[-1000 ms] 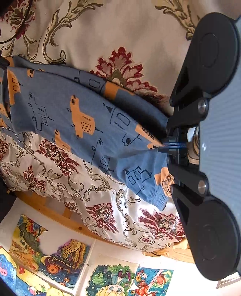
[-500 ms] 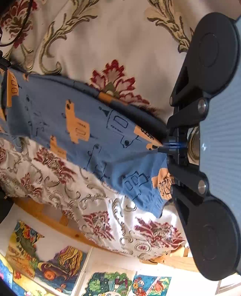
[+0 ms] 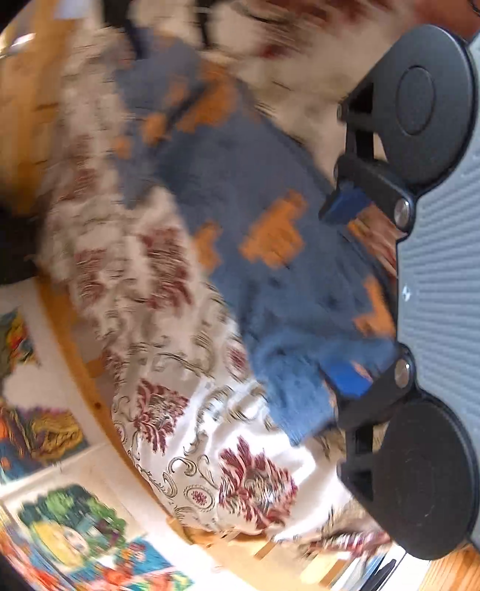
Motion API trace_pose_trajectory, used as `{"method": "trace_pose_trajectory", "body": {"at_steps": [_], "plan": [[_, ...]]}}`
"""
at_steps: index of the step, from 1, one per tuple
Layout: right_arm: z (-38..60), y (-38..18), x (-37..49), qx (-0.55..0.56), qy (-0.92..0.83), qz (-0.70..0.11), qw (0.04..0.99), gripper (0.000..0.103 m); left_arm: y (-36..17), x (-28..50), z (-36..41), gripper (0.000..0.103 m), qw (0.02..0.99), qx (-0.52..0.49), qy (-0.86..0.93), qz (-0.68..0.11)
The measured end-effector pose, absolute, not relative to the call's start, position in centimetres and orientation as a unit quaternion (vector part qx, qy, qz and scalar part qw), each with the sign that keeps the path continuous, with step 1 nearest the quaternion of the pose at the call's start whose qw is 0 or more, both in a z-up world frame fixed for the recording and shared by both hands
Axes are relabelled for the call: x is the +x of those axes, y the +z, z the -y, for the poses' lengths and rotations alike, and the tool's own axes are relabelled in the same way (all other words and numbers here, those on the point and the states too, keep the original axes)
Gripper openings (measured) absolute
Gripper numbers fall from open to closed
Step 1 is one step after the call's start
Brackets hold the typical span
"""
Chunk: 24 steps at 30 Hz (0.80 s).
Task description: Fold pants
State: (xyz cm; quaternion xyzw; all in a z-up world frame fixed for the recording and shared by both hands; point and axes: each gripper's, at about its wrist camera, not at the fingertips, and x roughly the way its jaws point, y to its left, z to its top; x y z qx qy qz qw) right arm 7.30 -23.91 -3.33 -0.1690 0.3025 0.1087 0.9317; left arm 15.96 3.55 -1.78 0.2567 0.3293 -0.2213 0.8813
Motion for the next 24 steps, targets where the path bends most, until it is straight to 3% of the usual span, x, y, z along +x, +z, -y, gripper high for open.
{"method": "trace_pose_trajectory", "body": {"at_steps": [6,13,17,22,24], "plan": [[30.6,-1.0,9.7,-0.060,0.077,-0.343,0.934,0.102,-2.1,14.6,4.6,0.097,0.870,0.227,-0.313,-0.306],[37.0,1.8,20.2,0.063,0.104,-0.454,0.883,0.102,-4.3,13.9,12.2,0.095,0.849,0.210,-0.388,-0.290],[35.6,1.7,27.2,0.041,0.128,-0.495,0.858,0.101,-5.6,14.7,14.2,0.073,0.839,0.201,-0.404,-0.305],[32.9,-0.4,33.9,0.012,0.113,-0.517,0.849,0.082,-7.2,16.6,16.0,0.037,0.821,0.214,-0.408,-0.337],[32.2,-1.3,35.9,0.012,0.099,-0.527,0.844,0.079,-7.8,17.6,16.0,0.033,0.820,0.201,-0.398,-0.359]]}}
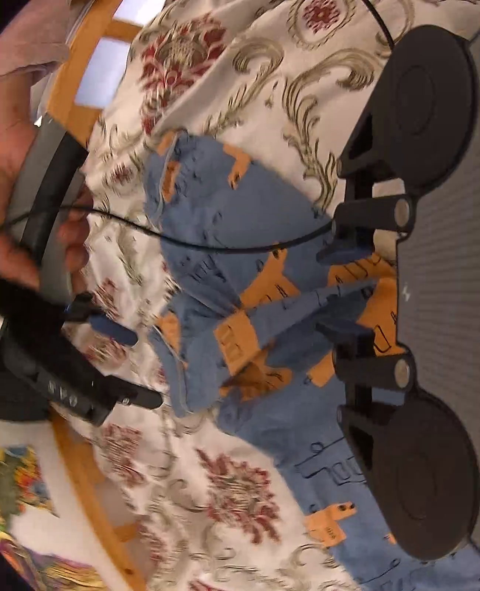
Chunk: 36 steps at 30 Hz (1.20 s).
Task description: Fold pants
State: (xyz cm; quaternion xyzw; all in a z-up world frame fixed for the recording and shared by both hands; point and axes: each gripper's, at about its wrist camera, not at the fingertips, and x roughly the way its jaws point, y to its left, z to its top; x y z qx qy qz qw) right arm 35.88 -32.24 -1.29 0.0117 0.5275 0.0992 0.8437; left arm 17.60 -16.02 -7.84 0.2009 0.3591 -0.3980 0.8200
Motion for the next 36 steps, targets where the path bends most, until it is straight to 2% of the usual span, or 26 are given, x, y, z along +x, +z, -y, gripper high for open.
{"method": "trace_pose_trajectory", "body": {"at_steps": [7,11,13,14,15,17,18,23,29,32,36], "plan": [[31.6,-4.2,40.2,0.064,0.055,-0.565,0.820,0.078,-8.9,20.9,14.1,0.010,0.804,0.084,-0.411,-0.421],[30.5,-5.7,41.4,0.035,0.020,-0.582,0.812,0.074,-9.3,21.5,14.0,0.005,0.802,0.068,-0.409,-0.430],[30.5,-6.4,41.7,0.024,-0.005,-0.583,0.812,0.058,-9.3,21.4,14.3,0.002,0.802,0.074,-0.410,-0.428],[30.6,-6.6,41.7,0.022,-0.018,-0.580,0.814,0.041,-9.3,21.4,14.4,0.002,0.803,0.079,-0.410,-0.426],[31.0,-6.5,41.6,0.031,-0.022,-0.574,0.818,0.030,-9.3,21.2,14.6,0.002,0.804,0.083,-0.409,-0.424],[32.0,-6.0,40.8,0.057,-0.023,-0.557,0.828,0.014,-9.2,21.0,14.8,0.001,0.806,0.092,-0.407,-0.420],[32.6,-5.5,40.2,0.069,-0.022,-0.545,0.835,0.011,-9.1,20.9,15.0,0.001,0.808,0.095,-0.405,-0.417],[36.1,-1.0,34.9,0.120,0.008,-0.458,0.881,0.010,-8.4,20.1,15.5,0.001,0.819,0.123,-0.395,-0.398],[41.1,5.0,23.2,0.153,0.025,-0.329,0.931,0.010,-6.9,17.3,16.3,0.001,0.830,0.200,-0.396,-0.338],[42.8,5.4,16.9,0.160,0.000,-0.287,0.944,0.010,-6.3,15.8,17.1,0.001,0.832,0.246,-0.396,-0.301],[44.1,2.2,11.6,0.165,-0.053,-0.293,0.940,0.011,-6.4,14.2,18.3,0.001,0.823,0.294,-0.398,-0.278]]}}
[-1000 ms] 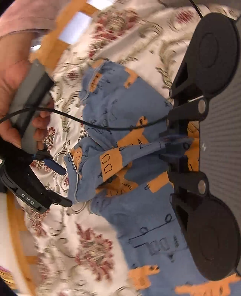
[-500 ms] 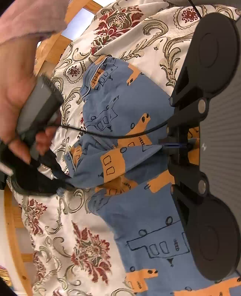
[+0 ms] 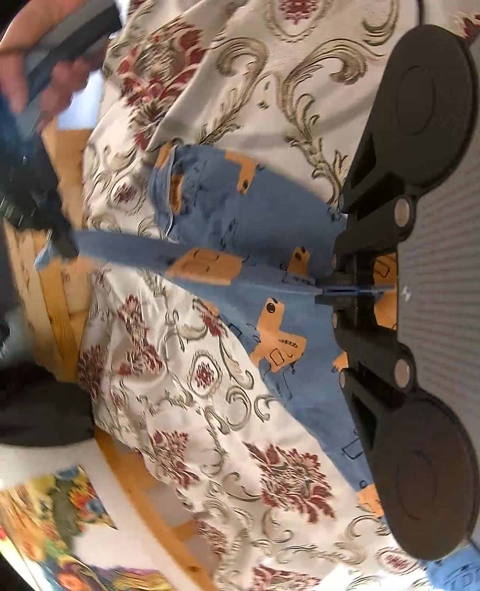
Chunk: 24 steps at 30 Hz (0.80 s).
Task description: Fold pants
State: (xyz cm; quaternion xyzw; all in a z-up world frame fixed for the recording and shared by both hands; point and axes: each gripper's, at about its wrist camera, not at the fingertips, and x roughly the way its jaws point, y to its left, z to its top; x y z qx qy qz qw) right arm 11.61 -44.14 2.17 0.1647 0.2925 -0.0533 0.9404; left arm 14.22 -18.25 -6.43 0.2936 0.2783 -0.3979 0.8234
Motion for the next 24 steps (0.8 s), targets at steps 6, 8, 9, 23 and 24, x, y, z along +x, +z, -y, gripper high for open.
{"method": "trace_pose_trajectory", "body": {"at_steps": [6,8,9,23,24], "plan": [[46.4,-4.0,8.6,0.247,-0.116,-0.333,0.903,0.026,-9.7,12.4,20.1,0.001,0.793,0.384,-0.394,-0.262],[46.6,-4.7,7.5,0.266,-0.128,-0.328,0.897,0.035,-10.3,11.9,20.3,0.001,0.790,0.396,-0.391,-0.257],[46.5,-4.9,6.9,0.269,-0.131,-0.325,0.897,0.044,-10.2,11.8,20.4,0.001,0.790,0.397,-0.391,-0.257],[45.0,-5.6,5.5,0.228,-0.121,-0.305,0.917,0.084,-2.4,20.6,24.1,0.084,0.763,0.296,-0.459,-0.345],[44.8,-5.6,5.4,0.217,-0.115,-0.305,0.920,0.088,-1.6,21.2,25.4,0.087,0.755,0.305,-0.463,-0.350]]}}
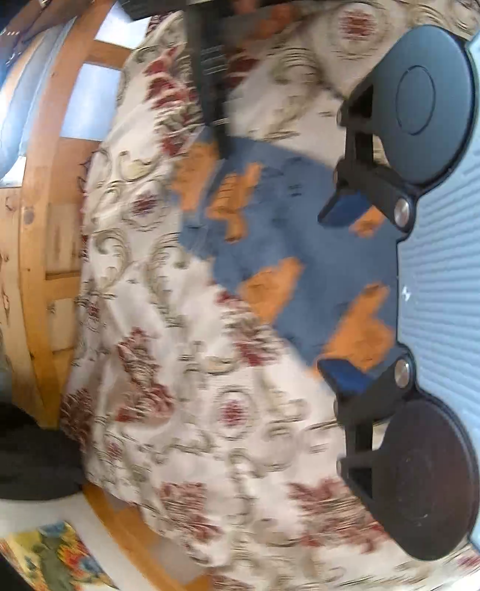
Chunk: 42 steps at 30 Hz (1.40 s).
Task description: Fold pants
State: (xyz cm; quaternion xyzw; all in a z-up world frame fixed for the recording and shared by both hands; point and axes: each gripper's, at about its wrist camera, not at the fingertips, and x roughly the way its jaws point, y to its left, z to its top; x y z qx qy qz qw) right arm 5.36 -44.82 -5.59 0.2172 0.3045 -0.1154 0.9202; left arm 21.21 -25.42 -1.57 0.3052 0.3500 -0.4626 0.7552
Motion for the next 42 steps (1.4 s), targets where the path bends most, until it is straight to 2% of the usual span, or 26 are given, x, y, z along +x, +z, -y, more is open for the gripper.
{"method": "trace_pose_trajectory", "body": {"at_steps": [4,7,10,11,12,15,16,20,22,23,24,25,32,33,34,36,37,40,42], "plan": [[43.9,-5.1,5.3,0.165,-0.106,-0.299,0.934,0.090,1.0,23.4,31.4,0.103,0.720,0.341,-0.466,-0.385],[43.6,-4.9,5.4,0.147,-0.116,-0.299,0.936,0.087,1.2,24.7,35.9,0.103,0.708,0.339,-0.479,-0.394],[43.2,-4.9,5.9,0.116,-0.137,-0.304,0.936,0.075,0.1,26.2,39.4,0.099,0.699,0.298,-0.498,-0.418],[43.2,-5.0,6.0,0.111,-0.142,-0.306,0.935,0.067,-0.5,26.7,40.5,0.097,0.693,0.285,-0.501,-0.433],[43.1,-5.0,6.0,0.109,-0.146,-0.309,0.934,0.058,-1.2,27.3,41.6,0.090,0.688,0.279,-0.498,-0.448],[43.5,-5.4,6.4,0.109,-0.154,-0.325,0.927,0.044,-2.8,28.5,44.0,0.071,0.679,0.264,-0.482,-0.487],[43.7,-5.6,6.4,0.113,-0.156,-0.330,0.924,0.042,-3.2,28.6,44.5,0.063,0.674,0.263,-0.479,-0.496],[43.8,-5.7,6.6,0.111,-0.154,-0.334,0.923,0.025,-4.8,28.8,45.9,0.040,0.644,0.272,-0.472,-0.537],[43.5,-5.6,6.7,0.105,-0.149,-0.334,0.925,0.019,-5.4,28.7,46.3,0.020,0.640,0.279,-0.458,-0.550],[43.3,-5.5,6.6,0.101,-0.149,-0.333,0.926,0.011,-5.6,28.7,46.4,0.015,0.639,0.283,-0.449,-0.557],[43.3,-5.5,6.6,0.097,-0.149,-0.333,0.926,0.009,-5.7,28.7,46.5,0.004,0.640,0.283,-0.442,-0.561],[43.3,-5.4,6.5,0.095,-0.149,-0.332,0.927,0.009,-5.8,28.7,46.6,0.000,0.641,0.280,-0.436,-0.566],[42.7,-5.4,6.4,0.082,-0.145,-0.336,0.927,0.009,-5.1,29.0,45.6,0.002,0.638,0.244,-0.437,-0.585],[42.7,-5.4,6.4,0.082,-0.144,-0.337,0.927,0.009,-4.9,29.1,45.6,0.008,0.633,0.241,-0.436,-0.593],[42.6,-5.4,6.4,0.081,-0.143,-0.338,0.927,0.009,-4.8,29.0,45.7,0.027,0.633,0.242,-0.433,-0.594],[42.5,-5.5,6.5,0.078,-0.141,-0.339,0.927,0.009,-4.5,28.4,46.3,0.051,0.631,0.259,-0.437,-0.586],[42.5,-5.5,6.5,0.077,-0.140,-0.340,0.927,0.009,-4.2,28.1,46.7,0.055,0.632,0.267,-0.439,-0.580],[42.5,-5.6,6.5,0.075,-0.140,-0.343,0.926,0.009,-3.7,27.0,47.6,0.060,0.623,0.288,-0.451,-0.571],[42.4,-5.6,6.6,0.072,-0.139,-0.344,0.926,0.009,-3.8,26.5,48.1,0.055,0.621,0.313,-0.440,-0.568]]}}
